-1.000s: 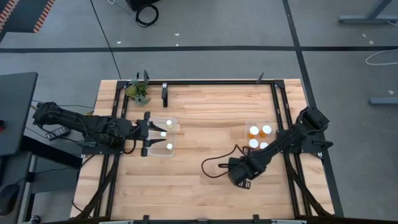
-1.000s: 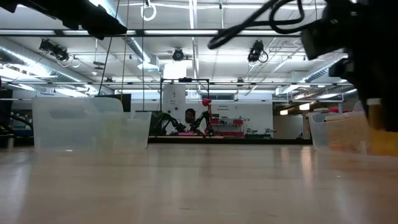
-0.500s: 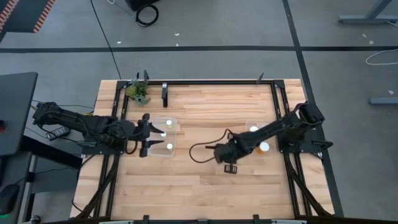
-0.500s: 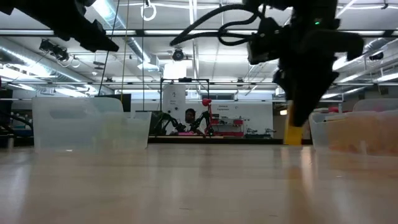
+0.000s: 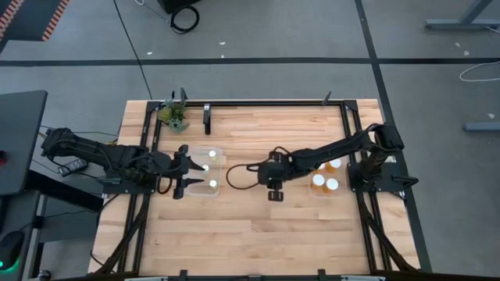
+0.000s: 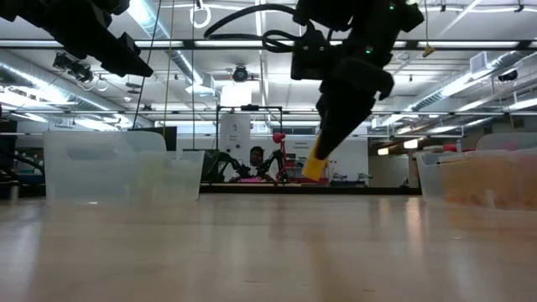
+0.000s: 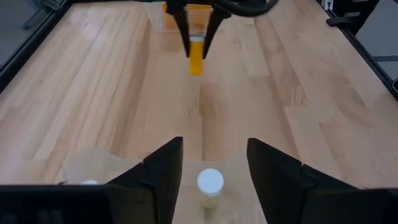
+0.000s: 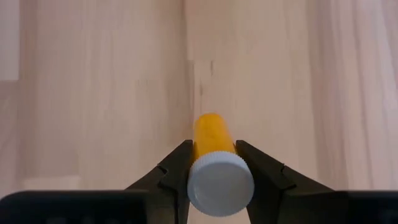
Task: Pick and place medicine bottles into bin by pill shape (circle, oval)
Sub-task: Move the orange pill bottle to the center of the table
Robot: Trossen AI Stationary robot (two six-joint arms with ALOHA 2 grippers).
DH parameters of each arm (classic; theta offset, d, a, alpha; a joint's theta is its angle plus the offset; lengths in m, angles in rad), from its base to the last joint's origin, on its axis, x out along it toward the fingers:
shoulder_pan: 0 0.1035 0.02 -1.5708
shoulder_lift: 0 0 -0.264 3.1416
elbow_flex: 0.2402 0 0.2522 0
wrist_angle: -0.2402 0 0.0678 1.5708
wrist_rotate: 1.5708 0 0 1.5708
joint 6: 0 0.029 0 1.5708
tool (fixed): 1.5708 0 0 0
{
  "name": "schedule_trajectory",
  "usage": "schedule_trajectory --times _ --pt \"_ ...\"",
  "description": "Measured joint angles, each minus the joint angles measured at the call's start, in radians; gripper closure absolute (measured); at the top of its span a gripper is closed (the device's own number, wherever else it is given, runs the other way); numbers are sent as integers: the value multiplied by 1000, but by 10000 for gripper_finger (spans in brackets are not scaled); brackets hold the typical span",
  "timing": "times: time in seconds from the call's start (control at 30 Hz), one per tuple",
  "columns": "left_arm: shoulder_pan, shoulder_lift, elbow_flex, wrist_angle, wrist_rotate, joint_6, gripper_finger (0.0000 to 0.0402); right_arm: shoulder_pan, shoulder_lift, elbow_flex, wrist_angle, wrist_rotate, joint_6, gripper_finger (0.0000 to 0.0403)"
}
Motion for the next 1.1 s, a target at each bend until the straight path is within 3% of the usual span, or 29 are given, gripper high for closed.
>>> schedule_trajectory --times 0.4,0.83,1.1 --pt "1 0 0 10 -35 5 216 -85 0 18 90 -36 -79 281" --pt "1 1 0 21 -42 3 221 -124 0 197 71 -28 -186 280" --pt "1 1 0 25 -42 15 224 -106 159 329 10 -47 -195 280"
